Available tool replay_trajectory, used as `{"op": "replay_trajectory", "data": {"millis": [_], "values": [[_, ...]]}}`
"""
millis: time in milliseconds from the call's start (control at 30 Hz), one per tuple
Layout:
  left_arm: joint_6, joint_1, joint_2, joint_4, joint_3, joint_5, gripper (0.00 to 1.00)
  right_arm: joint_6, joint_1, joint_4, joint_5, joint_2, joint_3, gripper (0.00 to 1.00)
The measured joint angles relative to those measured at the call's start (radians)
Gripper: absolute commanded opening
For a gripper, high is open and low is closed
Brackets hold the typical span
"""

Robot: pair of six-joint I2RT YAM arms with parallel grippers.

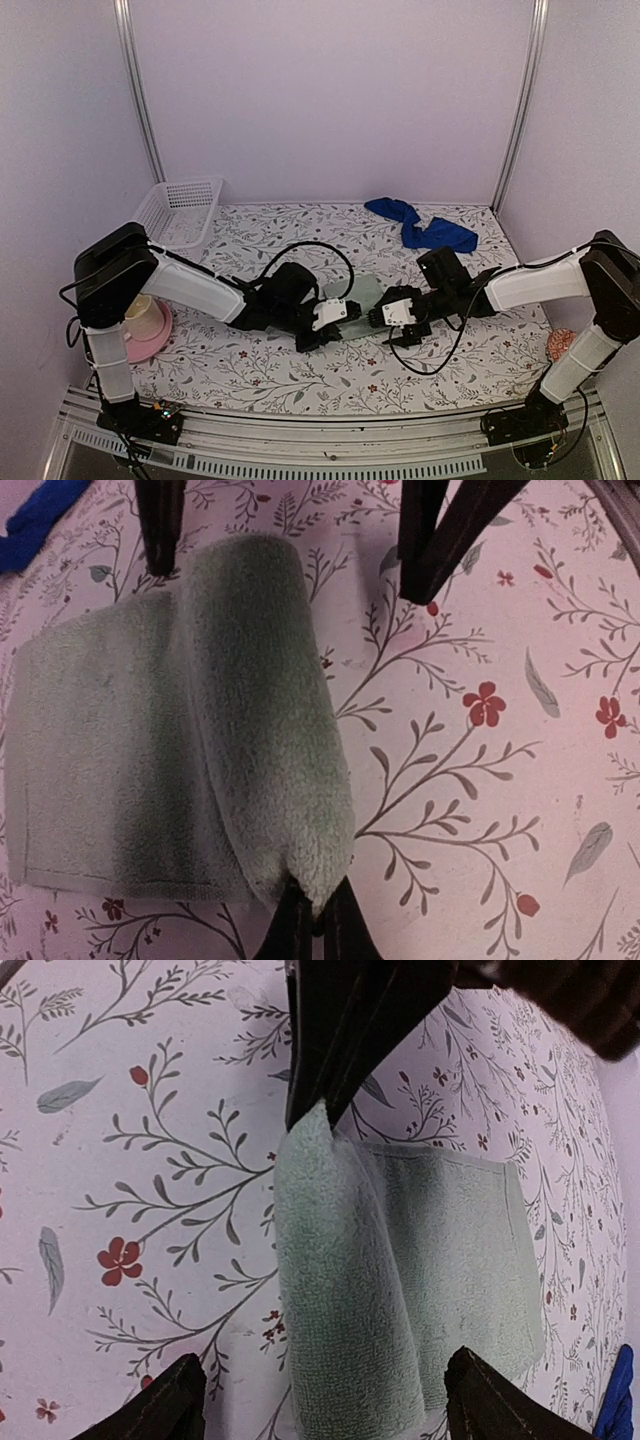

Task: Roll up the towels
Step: Roll the towel at the center of the board.

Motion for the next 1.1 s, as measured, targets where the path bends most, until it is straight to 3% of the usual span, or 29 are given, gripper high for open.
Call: {"op": "replay_trajectory", "data": {"millis": [333,600,1100], "values": [[-0.004,0.031,0.037,-0.016,0.034,0.094,0.00,0.014,0.024,0.109,0.183,0.076,0.000,0.70],[-0.021,0.066,0.050,-0.040,0.053,0.166,0.00,0.002,0.040,0.165,0.218,0.075,-0.032,0.74],[-0.028,0.075,0.067,-0.079,0.085,0.208,0.00,-0.055,0.061,0.242,0.238,0.031,-0.087,0.65]]}}
